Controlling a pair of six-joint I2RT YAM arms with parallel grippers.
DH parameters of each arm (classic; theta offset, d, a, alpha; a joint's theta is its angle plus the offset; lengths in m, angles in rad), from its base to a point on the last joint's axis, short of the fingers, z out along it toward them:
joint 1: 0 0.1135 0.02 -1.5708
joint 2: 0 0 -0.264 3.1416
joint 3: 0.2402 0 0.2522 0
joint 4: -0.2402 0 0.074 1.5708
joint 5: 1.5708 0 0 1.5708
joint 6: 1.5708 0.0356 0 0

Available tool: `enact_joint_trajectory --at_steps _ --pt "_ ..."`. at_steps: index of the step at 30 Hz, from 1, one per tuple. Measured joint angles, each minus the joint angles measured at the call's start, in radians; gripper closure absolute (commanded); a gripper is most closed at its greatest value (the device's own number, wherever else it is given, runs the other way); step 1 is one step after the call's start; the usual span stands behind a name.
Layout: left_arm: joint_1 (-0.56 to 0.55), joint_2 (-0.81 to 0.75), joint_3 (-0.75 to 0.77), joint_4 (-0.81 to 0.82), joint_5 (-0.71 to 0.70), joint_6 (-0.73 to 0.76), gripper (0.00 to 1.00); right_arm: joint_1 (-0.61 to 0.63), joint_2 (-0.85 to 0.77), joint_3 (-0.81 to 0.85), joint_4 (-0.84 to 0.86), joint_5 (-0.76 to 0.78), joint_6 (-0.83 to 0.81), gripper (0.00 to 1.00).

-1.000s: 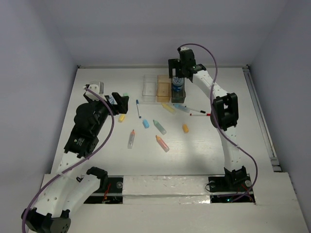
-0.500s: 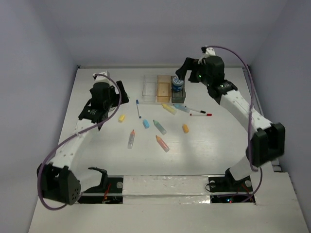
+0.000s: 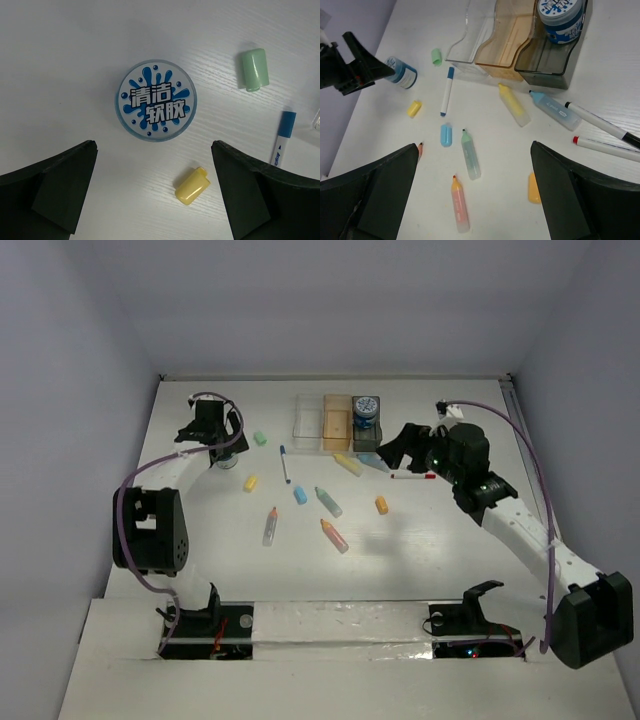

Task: Sort the stationery into containers
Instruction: Pick up the stationery from the center of the board.

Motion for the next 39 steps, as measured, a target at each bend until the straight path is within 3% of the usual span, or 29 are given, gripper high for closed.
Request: enact_joint_trajectory --at_steps 12,16,19,25,29,33,35,39 --pt "0.001 0.136 0.095 0.026 -0.018 0.033 0.13 0.000 -0.044 -0.033 -0.002 -0.047 -0.022 0.00" --pt "0.001 0.158 0.116 0.026 -0.029 0.043 0.23 0.000 -0.039 -0.034 -0.002 -0.057 -0.022 0.00" --pt "0.002 0.167 0.125 0.031 -0.034 0.048 0.38 0.000 -0.038 -0.034 -0.002 -0.058 -0.022 0.00" --pt "0.009 0.170 0.126 0.037 -0.047 0.054 0.40 0.000 -0.037 -0.034 -0.003 -0.056 -0.029 0.00" --pt "0.022 0.173 0.126 0.043 -0.047 0.054 0.58 0.000 -0.038 -0.034 -0.003 -0.038 -0.037 0.00" --pt "0.032 0.179 0.133 0.046 -0.047 0.054 0.81 0.000 -0.041 -0.034 -0.005 -0.029 -0.042 0.00" --pt "0.033 0.179 0.137 0.041 -0.047 0.053 0.86 0.000 -0.046 -0.034 -0.013 -0.025 -0.045 0.00" --pt "0.033 0.174 0.157 -0.006 -0.032 0.053 0.86 0.000 -0.059 -0.034 -0.026 -0.023 -0.047 0.00"
